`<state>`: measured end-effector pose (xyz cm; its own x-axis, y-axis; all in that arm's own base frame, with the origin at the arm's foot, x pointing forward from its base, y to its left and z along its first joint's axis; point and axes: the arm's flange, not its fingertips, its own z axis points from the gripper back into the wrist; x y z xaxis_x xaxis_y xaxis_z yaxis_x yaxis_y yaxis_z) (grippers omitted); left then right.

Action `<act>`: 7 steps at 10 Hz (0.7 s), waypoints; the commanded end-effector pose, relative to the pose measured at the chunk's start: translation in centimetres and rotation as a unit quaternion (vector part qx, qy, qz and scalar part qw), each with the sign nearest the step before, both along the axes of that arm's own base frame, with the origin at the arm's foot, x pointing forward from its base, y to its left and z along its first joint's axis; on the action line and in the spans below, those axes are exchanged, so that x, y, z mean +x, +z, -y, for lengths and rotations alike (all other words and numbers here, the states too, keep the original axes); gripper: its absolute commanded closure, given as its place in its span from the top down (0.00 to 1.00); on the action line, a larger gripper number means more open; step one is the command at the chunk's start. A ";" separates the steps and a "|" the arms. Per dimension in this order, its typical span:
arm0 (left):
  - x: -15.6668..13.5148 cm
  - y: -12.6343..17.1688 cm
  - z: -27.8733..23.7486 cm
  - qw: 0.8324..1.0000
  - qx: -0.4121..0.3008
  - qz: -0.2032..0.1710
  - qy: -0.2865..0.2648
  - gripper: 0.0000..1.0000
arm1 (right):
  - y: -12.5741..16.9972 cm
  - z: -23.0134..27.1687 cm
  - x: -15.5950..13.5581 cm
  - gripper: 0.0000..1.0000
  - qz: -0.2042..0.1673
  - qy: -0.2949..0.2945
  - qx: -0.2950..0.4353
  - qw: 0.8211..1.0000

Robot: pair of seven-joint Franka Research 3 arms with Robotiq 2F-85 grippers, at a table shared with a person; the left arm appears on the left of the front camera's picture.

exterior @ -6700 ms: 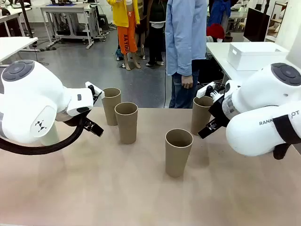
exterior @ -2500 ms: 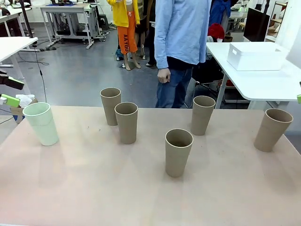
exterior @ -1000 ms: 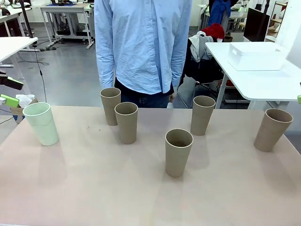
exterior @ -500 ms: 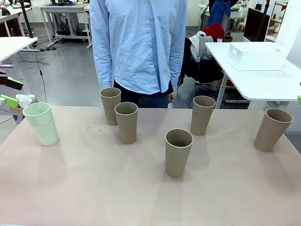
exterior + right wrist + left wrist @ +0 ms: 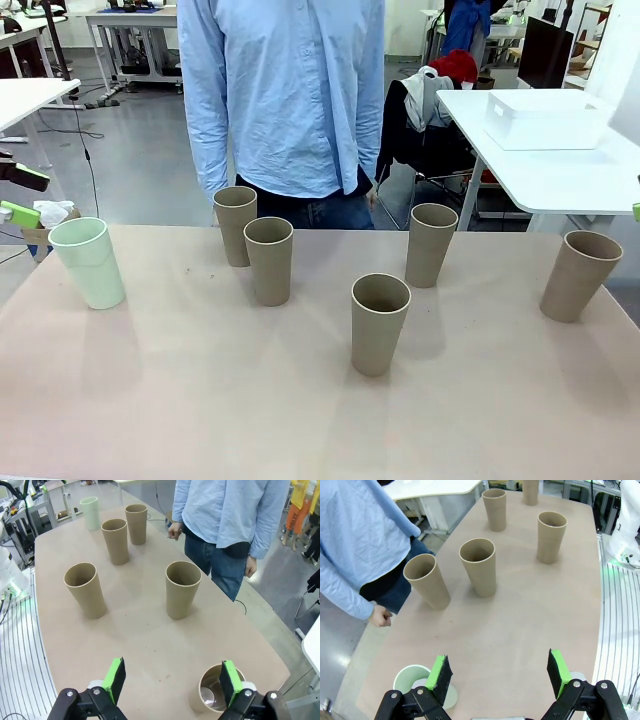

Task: Stack the cups and store them in the basket.
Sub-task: Pick up two Reusable plastic cups , one in each hand.

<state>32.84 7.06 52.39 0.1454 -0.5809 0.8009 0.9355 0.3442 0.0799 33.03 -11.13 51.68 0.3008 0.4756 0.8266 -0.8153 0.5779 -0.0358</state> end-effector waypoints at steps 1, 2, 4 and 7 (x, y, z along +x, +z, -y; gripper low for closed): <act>0.4 0.1 0.0 1.000 -0.009 0.010 -0.007 1.00 | 0.2 0.2 0.3 1.00 0.013 0.008 0.005 1.000; 0.4 0.1 0.0 1.000 -0.009 0.010 -0.007 1.00 | 0.2 0.2 0.3 1.00 0.013 0.008 0.005 1.000; 0.4 0.1 0.0 1.000 -0.009 0.010 -0.007 1.00 | 0.2 0.2 0.3 1.00 0.013 0.008 0.005 1.000; 0.4 0.1 0.0 1.000 -0.009 0.010 -0.007 1.00 | 0.2 0.2 0.3 1.00 0.013 0.008 0.005 1.000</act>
